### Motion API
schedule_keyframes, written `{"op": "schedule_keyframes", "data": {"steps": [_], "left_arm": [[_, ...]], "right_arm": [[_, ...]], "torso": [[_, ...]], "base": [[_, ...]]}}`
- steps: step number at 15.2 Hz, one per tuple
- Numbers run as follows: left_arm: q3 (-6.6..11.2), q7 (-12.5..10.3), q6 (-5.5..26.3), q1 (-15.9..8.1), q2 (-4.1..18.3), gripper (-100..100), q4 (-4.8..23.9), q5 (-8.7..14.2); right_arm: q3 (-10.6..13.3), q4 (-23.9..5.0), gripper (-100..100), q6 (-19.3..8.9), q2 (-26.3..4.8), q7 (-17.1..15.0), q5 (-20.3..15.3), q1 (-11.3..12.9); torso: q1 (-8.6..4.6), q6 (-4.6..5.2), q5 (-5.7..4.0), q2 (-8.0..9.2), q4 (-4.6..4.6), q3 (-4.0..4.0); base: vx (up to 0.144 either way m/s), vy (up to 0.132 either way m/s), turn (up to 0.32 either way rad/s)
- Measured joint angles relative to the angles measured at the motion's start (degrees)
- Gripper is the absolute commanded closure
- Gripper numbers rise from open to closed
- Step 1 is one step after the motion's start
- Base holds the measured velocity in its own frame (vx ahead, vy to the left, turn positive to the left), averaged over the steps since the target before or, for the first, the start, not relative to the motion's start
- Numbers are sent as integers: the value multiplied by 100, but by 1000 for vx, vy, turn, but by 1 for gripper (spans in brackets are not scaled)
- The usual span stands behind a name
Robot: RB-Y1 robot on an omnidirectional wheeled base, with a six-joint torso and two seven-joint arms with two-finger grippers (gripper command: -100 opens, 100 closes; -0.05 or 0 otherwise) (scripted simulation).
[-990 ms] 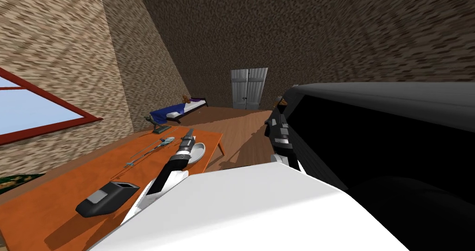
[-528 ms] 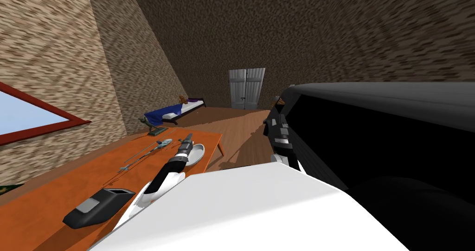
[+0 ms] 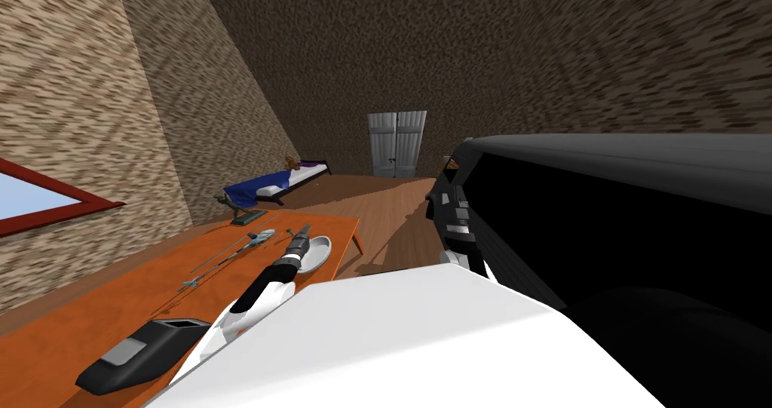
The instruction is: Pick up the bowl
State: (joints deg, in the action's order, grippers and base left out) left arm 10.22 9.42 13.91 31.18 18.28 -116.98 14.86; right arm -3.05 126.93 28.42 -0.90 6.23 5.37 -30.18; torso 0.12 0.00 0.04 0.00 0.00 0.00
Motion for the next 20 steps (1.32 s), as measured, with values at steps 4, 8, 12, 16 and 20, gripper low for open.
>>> {"op": "schedule_keyframes", "data": {"steps": [4, 8, 12, 16, 20], "left_arm": [[99, 36, 340, 33, 21, -100, 156, 119], [227, 73, 750, 34, 9, -100, 306, 233], [369, 90, 1172, 46, 74, -100, 482, 405], [491, 101, 1635, 14, 91, -100, 616, 514], [649, 132, 2075, 78, 120, -100, 802, 718]], "right_arm": [[0, 0, 0, 0, 0, 0, 0, 0], [0, 0, 0, 0, 0, 0, 0, 0], [0, 0, 0, 0, 0, 0, 0, 0], [0, 0, 0, 0, 0, 0, 0, 0], [0, 0, 0, 0, 0, 0, 0, 0]], "torso": [[-2, -1, -1, 0, 0, 0], [-2, 0, -1, 1, 0, 0], [-1, 0, -1, 1, 1, 1], [-3, -1, -1, -1, 0, 0], [2, 0, 0, 0, 0, 0]], "base": [[-5, 21, -65], [-6, 23, -68], [-7, 21, -52], [-4, 21, -63], [-4, 28, -71]]}}
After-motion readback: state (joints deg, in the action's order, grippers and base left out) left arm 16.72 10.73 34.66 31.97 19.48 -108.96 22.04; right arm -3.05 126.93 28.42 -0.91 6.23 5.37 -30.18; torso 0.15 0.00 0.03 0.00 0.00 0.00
